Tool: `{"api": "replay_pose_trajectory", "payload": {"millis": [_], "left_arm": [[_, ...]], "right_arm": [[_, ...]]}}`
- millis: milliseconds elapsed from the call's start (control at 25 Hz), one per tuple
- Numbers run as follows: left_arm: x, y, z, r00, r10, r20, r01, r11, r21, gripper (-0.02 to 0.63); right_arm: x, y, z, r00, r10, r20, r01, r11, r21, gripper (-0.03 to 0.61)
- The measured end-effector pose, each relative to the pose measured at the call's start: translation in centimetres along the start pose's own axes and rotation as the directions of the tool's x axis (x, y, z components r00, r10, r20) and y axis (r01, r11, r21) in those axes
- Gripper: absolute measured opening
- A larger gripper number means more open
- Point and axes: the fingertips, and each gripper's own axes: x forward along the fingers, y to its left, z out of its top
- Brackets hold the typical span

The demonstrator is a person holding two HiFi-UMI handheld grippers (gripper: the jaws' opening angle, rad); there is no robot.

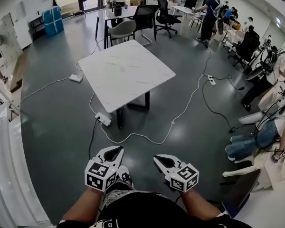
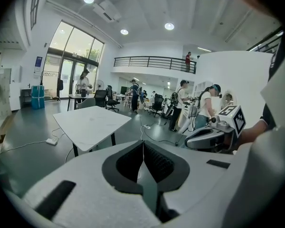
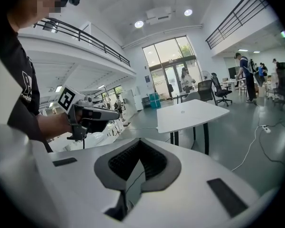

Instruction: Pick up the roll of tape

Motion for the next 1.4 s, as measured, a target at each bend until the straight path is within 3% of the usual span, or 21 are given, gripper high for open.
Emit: {"api": "replay_pose_trajectory", "payload": {"millis": [280,760,1400], "left_arm": [[1.9,6.7,2.5,1.000,0.015,0.012,-0.015,1.000,-0.009,0.020],[4.3,15.9,4.0,1.000,-0.001,0.024,0.001,1.000,-0.029,0.020],[7.6,19.6,4.7,0.999,-0.036,-0.008,0.035,0.999,-0.016,0.020]], "right_arm": [[6.1,-2.0,4.3,1.000,-0.003,-0.014,0.003,1.000,-0.020,0.005],[14.3,-4.1,7.5,0.998,-0.035,-0.043,0.033,0.999,-0.031,0.005],[18.5,-6.8,9.3,0.997,-0.055,-0.054,0.054,0.998,-0.014,0.005]]}}
